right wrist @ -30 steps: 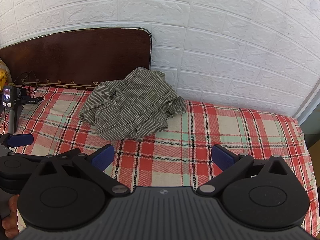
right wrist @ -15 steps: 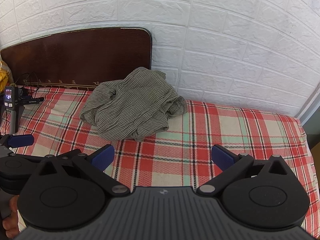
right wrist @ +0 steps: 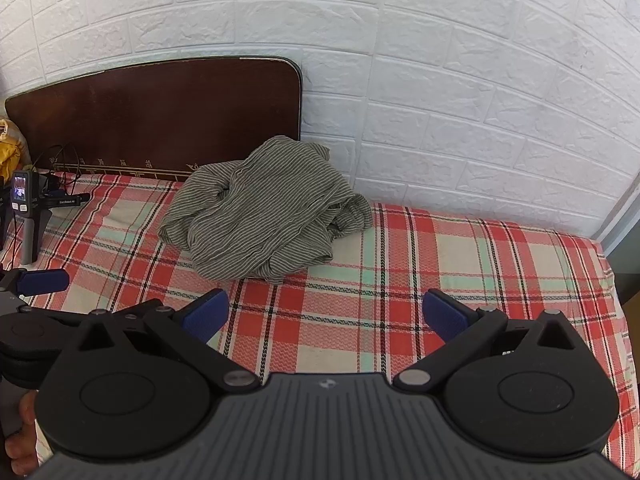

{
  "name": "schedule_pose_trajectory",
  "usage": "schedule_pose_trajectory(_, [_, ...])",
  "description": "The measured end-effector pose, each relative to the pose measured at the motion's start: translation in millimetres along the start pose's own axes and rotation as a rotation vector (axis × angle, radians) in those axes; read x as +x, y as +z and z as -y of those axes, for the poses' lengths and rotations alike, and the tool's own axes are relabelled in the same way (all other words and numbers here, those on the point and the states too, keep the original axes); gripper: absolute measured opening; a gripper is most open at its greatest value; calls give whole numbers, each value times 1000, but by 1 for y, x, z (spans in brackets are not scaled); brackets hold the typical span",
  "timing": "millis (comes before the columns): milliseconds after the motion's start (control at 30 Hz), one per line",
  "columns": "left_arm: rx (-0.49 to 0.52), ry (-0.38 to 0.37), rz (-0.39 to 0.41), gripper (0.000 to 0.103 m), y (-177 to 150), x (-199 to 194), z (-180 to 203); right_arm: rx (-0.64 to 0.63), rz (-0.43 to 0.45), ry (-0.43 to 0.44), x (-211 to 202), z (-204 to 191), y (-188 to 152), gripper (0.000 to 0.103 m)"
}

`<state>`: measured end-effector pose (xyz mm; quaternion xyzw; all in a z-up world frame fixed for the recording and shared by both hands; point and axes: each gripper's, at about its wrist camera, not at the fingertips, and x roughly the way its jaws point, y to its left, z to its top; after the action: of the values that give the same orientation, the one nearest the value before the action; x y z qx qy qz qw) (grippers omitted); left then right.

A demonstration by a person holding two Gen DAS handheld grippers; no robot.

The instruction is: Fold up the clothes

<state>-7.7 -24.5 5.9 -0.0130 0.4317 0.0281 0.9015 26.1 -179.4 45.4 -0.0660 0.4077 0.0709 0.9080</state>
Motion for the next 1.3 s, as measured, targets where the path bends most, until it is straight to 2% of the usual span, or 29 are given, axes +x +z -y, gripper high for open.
schedule_pose_trajectory(267, [-23, 30, -7, 103, 0, 1, 9, -28, 2, 24, 2, 8, 2, 103])
schedule_pose_trajectory(433, [-56, 81, -17, 103, 2, 5, 18, -59, 6, 61, 7, 20, 5, 103])
schedule_pose_trajectory(667, [-89, 135, -36, 103, 9, 22, 37, -96, 12, 154, 31, 49, 20, 103])
schedule_pose_trajectory(800, [-95, 116, -56, 103, 17, 38, 43, -82, 5, 262, 48, 63, 31, 103])
schedule_pose_trajectory(867, [-98, 102, -59, 103, 22, 48, 43, -100, 30, 288, 55, 63, 36, 103])
schedule_pose_trajectory(1000, [-116, 62, -46, 103, 34, 74, 33, -178, 102, 255, 75, 56, 45, 103])
schedule_pose_trajectory(1133, [-148, 60, -41, 103, 46, 108, 19, -184, 94, 257, 108, 48, 58, 103])
schedule_pose_trajectory(1300, [-91, 64, -73, 103, 56, 153, 10, -220, 81, 244, 154, 32, 69, 103])
